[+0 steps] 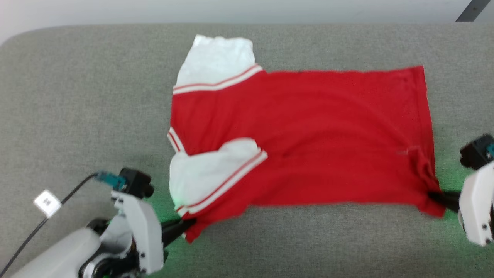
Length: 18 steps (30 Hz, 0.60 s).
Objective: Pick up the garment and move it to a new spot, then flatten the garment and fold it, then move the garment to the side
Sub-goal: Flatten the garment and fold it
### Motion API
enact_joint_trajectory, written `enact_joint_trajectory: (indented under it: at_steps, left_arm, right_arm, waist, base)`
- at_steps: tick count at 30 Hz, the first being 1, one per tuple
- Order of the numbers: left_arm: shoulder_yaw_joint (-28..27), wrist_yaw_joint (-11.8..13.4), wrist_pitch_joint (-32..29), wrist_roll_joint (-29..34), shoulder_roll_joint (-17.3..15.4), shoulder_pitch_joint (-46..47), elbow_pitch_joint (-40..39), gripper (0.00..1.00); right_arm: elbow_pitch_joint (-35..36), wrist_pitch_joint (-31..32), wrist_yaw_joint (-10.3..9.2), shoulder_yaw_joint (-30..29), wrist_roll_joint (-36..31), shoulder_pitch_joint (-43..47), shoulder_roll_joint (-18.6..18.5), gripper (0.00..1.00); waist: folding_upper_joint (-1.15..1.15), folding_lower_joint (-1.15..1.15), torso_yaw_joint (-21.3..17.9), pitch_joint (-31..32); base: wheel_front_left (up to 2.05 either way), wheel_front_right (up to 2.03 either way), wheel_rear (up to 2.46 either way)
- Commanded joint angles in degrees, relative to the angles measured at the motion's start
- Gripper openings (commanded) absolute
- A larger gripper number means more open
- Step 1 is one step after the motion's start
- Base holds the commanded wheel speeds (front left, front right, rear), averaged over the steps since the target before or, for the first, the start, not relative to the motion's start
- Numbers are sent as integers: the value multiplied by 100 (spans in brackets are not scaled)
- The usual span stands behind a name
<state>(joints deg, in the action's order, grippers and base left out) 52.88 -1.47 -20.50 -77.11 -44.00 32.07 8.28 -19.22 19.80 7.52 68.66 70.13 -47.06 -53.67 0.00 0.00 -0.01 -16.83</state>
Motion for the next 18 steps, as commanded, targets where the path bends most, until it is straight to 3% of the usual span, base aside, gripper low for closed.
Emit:
enact_joint_trajectory:
  at_steps: [1, 7, 11, 12, 13, 14, 15, 18]
  left_arm:
    - [-11, 71, 70, -69, -203, -286, -237, 0]
    - [-89, 369, 346, -208, -783, -928, -1116, 0]
    - [-152, 520, 593, -241, -932, -1197, -1425, 2]
    - [-158, 546, 643, -228, -936, -1233, -1457, 17]
    - [-168, 561, 695, -211, -934, -1260, -1485, 35]
    - [-184, 570, 757, -174, -927, -1262, -1519, 67]
    - [-222, 595, 840, -153, -914, -1263, -1546, 100]
    - [-276, 645, 978, -140, -906, -1298, -1585, 100]
  right_arm:
    - [173, 29, -7, 92, 50, 379, -168, 0]
    - [843, -141, -8, -39, 153, 957, -705, 0]
    - [1147, -302, -8, -254, 107, 1188, -841, 0]
    - [1148, -382, -8, -341, 100, 1222, -826, 25]
    - [1131, -441, -8, -403, 54, 1265, -809, 56]
    - [1114, -485, -8, -467, 8, 1302, -794, 100]
    - [1091, -542, -8, -544, -11, 1341, -773, 100]
    - [1049, -630, -8, -731, 56, 1417, -730, 100]
  waist:
    - [0, 0, -2, 85]
    - [0, 0, 10, 141]
    - [0, 0, -21, 147]
    - [0, 0, -27, 153]
    - [0, 0, -31, 161]
    - [0, 0, -33, 168]
    - [0, 0, -37, 174]
    - [0, 0, -45, 180]
  base:
    - [0, 0, 0]
    - [0, 0, 0]
    - [0, 0, 0]
    - [0, 0, 0]
    - [0, 0, 0]
    - [0, 0, 0]
    - [0, 0, 0]
    - [0, 0, 0]
